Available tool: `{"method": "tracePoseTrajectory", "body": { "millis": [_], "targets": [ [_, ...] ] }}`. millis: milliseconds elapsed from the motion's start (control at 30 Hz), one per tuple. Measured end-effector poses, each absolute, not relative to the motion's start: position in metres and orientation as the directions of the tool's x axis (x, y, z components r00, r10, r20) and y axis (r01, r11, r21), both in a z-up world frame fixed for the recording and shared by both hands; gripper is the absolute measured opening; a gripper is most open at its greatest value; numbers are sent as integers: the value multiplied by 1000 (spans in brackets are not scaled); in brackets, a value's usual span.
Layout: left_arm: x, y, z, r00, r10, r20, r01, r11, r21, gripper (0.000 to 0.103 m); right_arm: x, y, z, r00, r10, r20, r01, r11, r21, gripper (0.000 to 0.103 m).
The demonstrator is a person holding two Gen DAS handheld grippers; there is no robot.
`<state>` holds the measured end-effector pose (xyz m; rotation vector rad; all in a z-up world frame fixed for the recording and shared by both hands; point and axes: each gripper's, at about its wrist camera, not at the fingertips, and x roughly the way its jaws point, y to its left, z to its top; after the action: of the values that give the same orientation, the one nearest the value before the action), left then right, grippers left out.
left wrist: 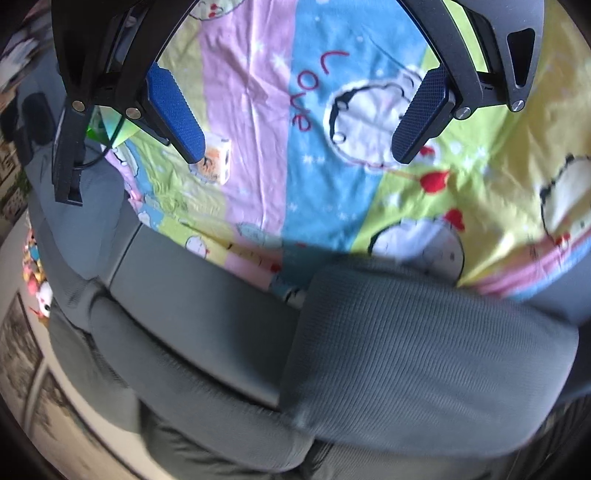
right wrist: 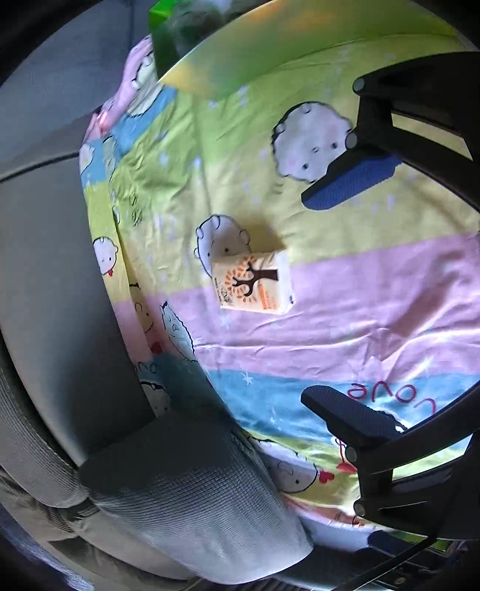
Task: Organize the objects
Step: 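Move the right tool over to the tree-print tissue pack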
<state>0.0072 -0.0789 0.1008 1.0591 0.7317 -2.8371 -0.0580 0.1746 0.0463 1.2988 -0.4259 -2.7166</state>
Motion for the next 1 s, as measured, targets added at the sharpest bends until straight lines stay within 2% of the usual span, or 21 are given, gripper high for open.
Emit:
{"method": "tracePoseTrajectory", "body": {
  "millis": [200, 467, 600, 667, 733, 867, 900, 1000],
  "targets": [
    [6, -92, 95, -719, 35, -694, 294, -890, -349, 101, -77, 155, 29, -567, -237, -789, -13, -955, 296, 96],
    [1, -104, 81, -685, 129, -717, 295, -851, -434, 101, -109, 141, 27, -560, -209, -801, 2, -968, 251, 94],
    [-3, -97, 80, -667, 137, -732, 284, -862, -421, 101, -115, 142, 29, -598, -100, -795, -11, -991, 133, 93],
    [-4, -95, 79, -662, 142, -736, 286, -860, -424, 101, -118, 145, 23, -594, -72, -801, -14, -995, 100, 89],
    [-5, -95, 78, -659, 152, -737, 285, -856, -431, 101, -121, 150, 13, -578, -66, -814, -26, -995, 99, 76],
    [-4, -94, 76, -650, 150, -745, 291, -857, -426, 101, -121, 154, -2, -567, -55, -822, -42, -995, 95, 67],
    [-4, -94, 76, -649, 145, -747, 295, -857, -423, 101, -120, 152, -1, -581, -37, -813, -37, -997, 71, 55],
    [-3, -94, 74, -644, 142, -752, 299, -858, -418, 101, -117, 144, -1, -583, -32, -812, 4, -999, 36, 53]
  ]
}}
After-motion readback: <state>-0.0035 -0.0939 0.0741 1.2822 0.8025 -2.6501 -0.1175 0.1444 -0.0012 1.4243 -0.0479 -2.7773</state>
